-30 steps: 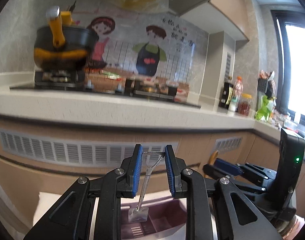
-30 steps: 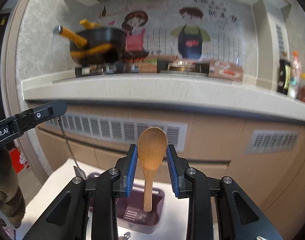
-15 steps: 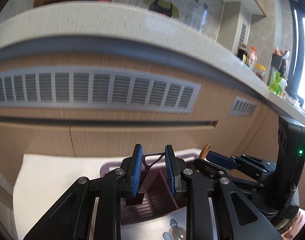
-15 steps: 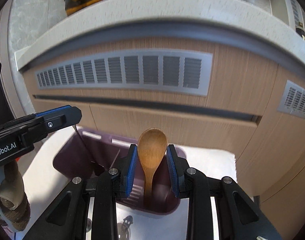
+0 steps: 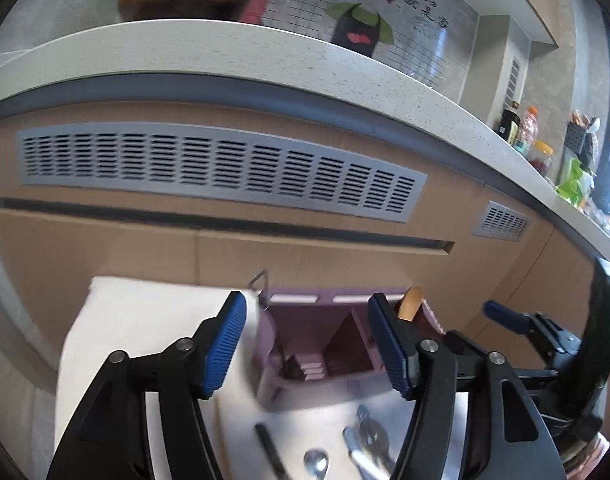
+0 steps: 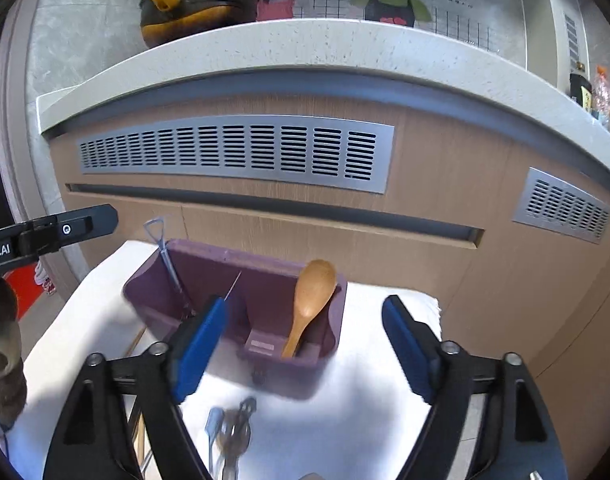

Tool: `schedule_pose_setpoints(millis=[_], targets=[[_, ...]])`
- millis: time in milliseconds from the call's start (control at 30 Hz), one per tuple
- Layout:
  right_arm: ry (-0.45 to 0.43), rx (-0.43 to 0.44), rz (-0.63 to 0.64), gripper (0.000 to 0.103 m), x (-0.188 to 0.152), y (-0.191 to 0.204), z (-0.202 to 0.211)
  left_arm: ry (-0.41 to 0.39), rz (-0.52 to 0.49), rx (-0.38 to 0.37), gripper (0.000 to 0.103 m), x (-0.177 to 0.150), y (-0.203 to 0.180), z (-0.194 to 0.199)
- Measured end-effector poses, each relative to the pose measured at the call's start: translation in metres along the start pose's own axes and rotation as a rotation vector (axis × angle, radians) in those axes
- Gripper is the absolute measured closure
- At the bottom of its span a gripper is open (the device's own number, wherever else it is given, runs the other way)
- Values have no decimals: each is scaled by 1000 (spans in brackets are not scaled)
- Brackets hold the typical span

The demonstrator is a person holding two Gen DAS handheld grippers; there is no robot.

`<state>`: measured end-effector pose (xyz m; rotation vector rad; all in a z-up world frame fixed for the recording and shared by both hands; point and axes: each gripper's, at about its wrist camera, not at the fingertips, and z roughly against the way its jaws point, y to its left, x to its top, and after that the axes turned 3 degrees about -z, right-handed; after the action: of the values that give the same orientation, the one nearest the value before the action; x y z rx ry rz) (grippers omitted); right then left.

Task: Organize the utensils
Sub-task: 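Grasp the white plastic spoon with the right gripper while the left grasps a metal spoon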

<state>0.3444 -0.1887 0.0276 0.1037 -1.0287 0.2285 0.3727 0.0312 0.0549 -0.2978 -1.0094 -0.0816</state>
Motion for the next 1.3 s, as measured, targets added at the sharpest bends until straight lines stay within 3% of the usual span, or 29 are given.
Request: schedule_pose_setpoints(millis=[67,367,433,500,700,1100,1300], targets=[[17,10,11,22,-9,3,8,13,-6,21,31,-13,1,11],[188,80,24,22,-71,21,10,126,-5,70,26,-89,5,40],[237,106,41,34,-85,31,4,153,6,80,26,-111,5,46],[288,129,67,63,-96,40,-1,180,19,84,26,-127,5,48],[374,159,55,87,-112,52,-16,255,67,77,26,-163,16,54],[436,163,20,95,-116,53,-33,289,94,55,25,-166,25,54],[363,163,4,95,-107,40,-7,311,81,42,26,-164,21,51]])
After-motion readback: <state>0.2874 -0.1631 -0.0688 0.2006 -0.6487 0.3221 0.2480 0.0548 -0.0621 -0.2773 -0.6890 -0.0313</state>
